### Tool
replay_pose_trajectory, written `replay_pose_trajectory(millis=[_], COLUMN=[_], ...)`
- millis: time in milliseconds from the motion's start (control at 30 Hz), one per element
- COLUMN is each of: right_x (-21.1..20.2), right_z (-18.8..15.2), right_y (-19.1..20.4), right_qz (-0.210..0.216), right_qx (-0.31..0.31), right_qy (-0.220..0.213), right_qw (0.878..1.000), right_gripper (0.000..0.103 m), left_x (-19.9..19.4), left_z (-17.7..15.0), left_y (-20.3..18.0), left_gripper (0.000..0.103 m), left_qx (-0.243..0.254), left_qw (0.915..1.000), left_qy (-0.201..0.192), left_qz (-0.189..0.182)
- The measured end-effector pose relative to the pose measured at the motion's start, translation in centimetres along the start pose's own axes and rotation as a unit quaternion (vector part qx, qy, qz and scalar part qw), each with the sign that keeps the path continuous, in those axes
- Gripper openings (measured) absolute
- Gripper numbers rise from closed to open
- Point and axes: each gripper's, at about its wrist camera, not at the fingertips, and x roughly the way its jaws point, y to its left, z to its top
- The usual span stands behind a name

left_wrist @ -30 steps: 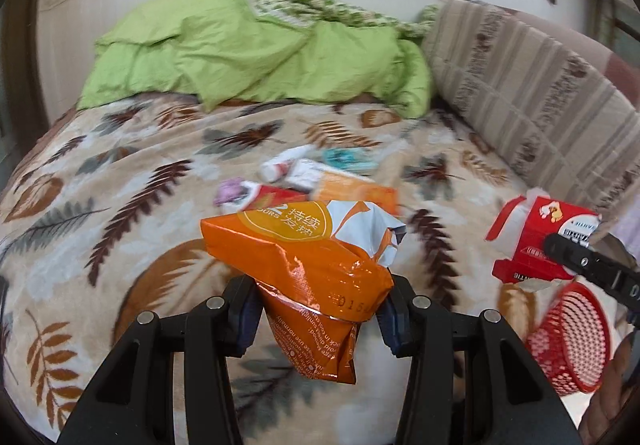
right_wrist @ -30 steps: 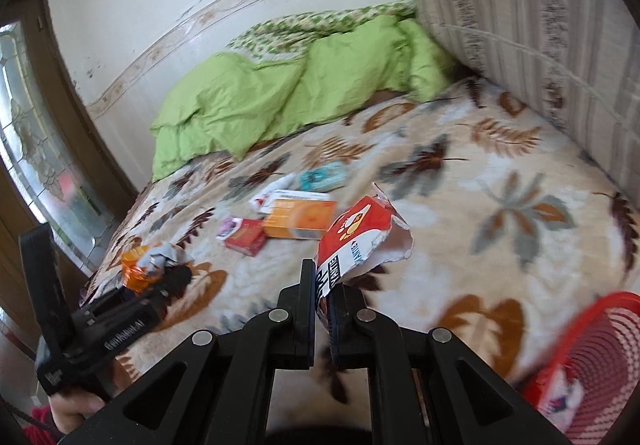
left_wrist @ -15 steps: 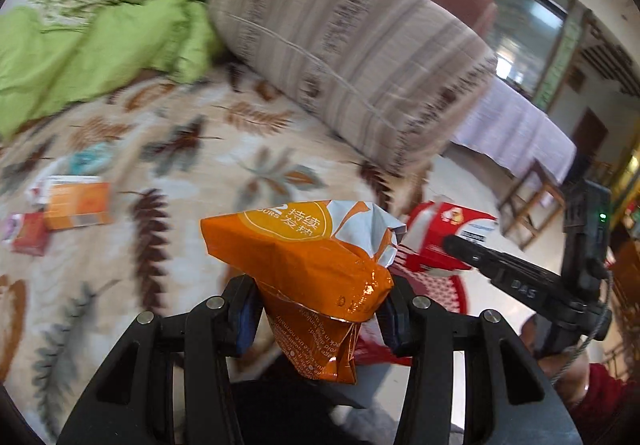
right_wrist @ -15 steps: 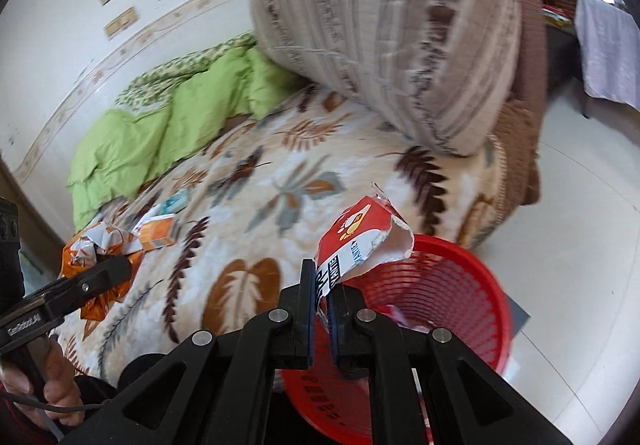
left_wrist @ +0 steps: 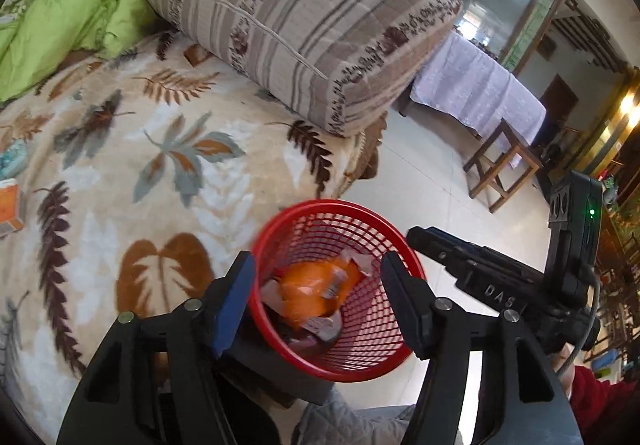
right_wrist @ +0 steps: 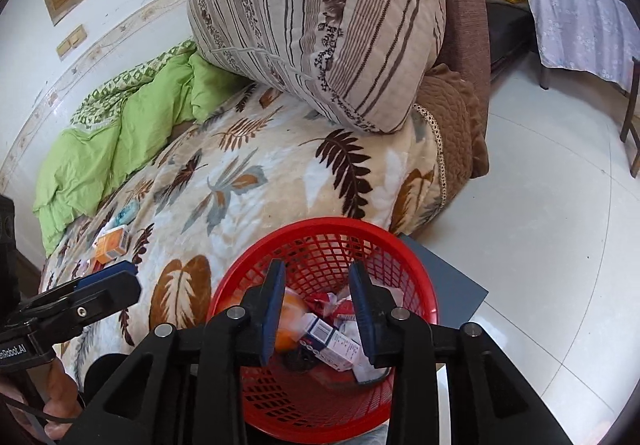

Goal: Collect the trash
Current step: 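Move both tools back toward the remaining trash on the bed, then grasp the orange medicine box with the right gripper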

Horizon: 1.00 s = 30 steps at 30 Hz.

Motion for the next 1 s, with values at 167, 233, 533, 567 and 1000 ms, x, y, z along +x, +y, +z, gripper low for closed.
replay_pose_trajectory(millis=[167,233,533,567,1000], right_x=[0.3,0.8,5.1,5.8,19.3], right_z=[0.8,1.0,0.4,0.3,1.9], right_y=[2.3,3.6,13.7,15.0,31.7], right_qz=[0.026,0.041,0.132,0.141,0.208], right_qx=[-0.007,-0.015,-0.094,-0.105,-0.189], right_qy=[-0.007,-0.004,0.055,0.065,0.139], right_qw=[1.000,0.999,0.985,0.982,0.950], right_gripper=[0.035,0.038,0.045,0.045,0.057], left_x=[-4.5,-6.0,-10.9,-11.4,-14.6], left_z=[-0.7,-1.3,-4.2,-4.6,-9.7], left_y=[4.9,6.6,19.2,21.3,34.6], left_gripper=[0.065,0.066,0.067,0.067,0.067], left_qx=[-0.015,-0.019,-0.133,-0.156,-0.306], left_qw=[0.9984,0.9959,0.9686,0.9596,0.8915], left_qy=[-0.032,-0.046,-0.083,-0.089,-0.101], left_qz=[0.045,0.076,0.193,0.217,0.319])
